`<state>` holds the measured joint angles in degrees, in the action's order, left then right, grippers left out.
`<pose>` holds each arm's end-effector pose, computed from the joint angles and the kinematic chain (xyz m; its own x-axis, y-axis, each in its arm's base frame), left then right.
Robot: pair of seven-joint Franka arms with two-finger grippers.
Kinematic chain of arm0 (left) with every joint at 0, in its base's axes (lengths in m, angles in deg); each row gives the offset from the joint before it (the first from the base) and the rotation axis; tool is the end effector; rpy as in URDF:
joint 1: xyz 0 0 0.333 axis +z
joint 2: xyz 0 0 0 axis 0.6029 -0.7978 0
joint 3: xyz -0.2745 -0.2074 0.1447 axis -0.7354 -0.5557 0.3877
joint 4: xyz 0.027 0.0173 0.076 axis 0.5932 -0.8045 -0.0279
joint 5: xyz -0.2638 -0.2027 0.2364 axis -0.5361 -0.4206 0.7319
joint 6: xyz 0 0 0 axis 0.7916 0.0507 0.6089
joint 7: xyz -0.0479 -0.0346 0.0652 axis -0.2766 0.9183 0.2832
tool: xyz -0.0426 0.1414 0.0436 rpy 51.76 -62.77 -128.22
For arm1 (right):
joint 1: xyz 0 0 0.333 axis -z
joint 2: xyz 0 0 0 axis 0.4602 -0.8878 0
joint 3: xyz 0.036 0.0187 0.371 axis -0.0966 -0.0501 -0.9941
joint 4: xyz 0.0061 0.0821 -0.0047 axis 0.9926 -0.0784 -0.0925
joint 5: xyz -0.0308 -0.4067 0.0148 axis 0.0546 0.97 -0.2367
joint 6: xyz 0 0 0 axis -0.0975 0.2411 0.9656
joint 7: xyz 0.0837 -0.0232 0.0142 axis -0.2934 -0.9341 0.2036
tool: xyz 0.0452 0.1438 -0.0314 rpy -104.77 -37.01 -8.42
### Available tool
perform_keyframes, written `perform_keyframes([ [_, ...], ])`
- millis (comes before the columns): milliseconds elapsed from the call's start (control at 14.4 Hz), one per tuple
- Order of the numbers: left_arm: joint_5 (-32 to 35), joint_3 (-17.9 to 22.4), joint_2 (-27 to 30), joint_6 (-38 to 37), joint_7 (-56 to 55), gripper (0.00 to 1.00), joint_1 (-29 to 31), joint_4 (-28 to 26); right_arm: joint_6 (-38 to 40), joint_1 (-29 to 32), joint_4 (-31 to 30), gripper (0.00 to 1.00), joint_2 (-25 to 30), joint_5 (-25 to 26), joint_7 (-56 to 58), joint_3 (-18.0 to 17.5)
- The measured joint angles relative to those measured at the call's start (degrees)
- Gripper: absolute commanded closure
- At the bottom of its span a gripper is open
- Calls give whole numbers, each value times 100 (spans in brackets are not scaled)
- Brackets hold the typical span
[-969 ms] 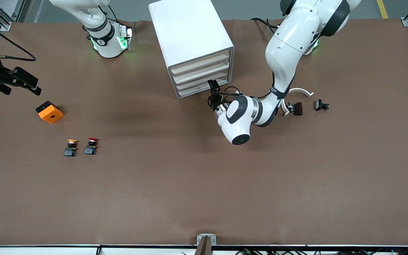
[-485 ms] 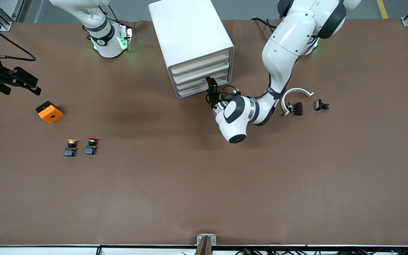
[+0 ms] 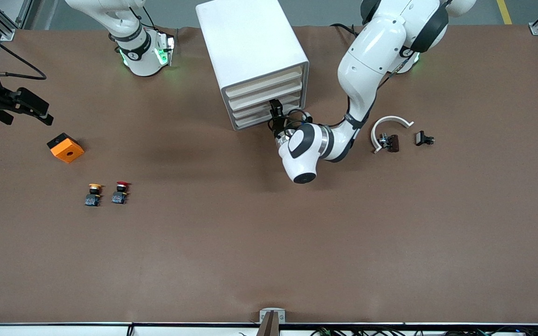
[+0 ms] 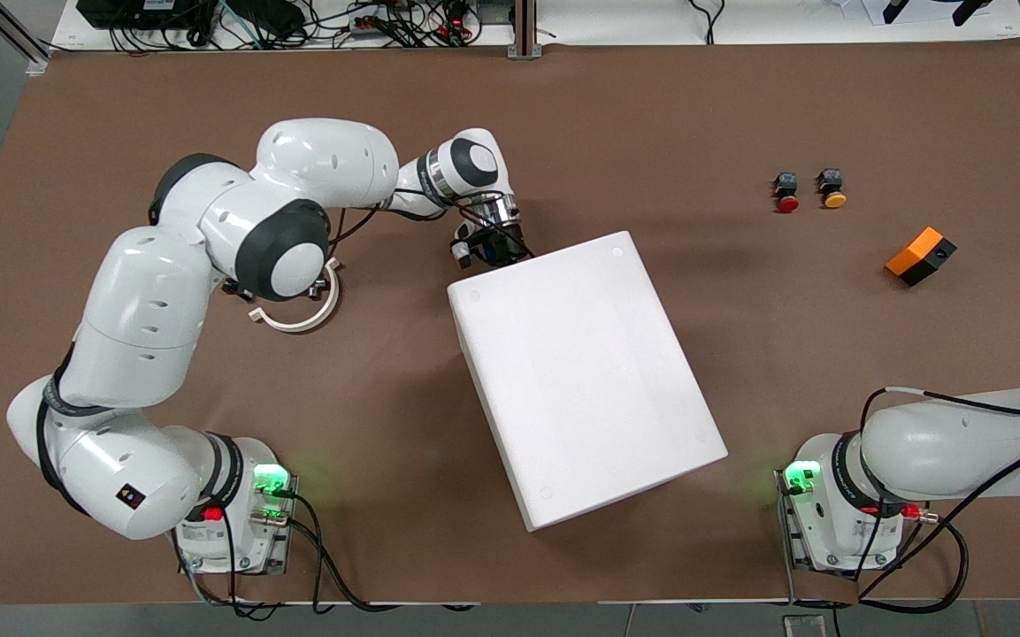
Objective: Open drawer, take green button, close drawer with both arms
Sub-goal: 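Grasp the drawer handle with the left gripper and pull it open, then release the handle and withdraw the left gripper while the right gripper rises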
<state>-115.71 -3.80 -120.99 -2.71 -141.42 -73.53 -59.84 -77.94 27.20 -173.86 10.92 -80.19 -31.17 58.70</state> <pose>0.4142 -0.5248 0.1321 -0.2734 0.9611 -0.0394 0.3108 0.0495 -0.9492 0.5450 0.0026 0.6465 0.9978 -0.0536 0.0384 -0.0521 -0.9979 -0.0378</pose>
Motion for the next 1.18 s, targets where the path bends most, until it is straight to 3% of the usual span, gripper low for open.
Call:
perform_keyframes([
  [138,-31,0,-2,-47,-35,100,-3,2,1,0,14,0,0,0,0,0],
  [623,-63,153,4,-110,-220,100,130,116,0,0,27,0,0,0,0,-1],
  [1108,-44,431,6,-119,-195,100,714,539,-4,0,47,0,-2,0,0,-21],
  [1177,-43,445,5,-116,-190,94,760,562,-4,0,62,0,-5,-6,0,-24],
])
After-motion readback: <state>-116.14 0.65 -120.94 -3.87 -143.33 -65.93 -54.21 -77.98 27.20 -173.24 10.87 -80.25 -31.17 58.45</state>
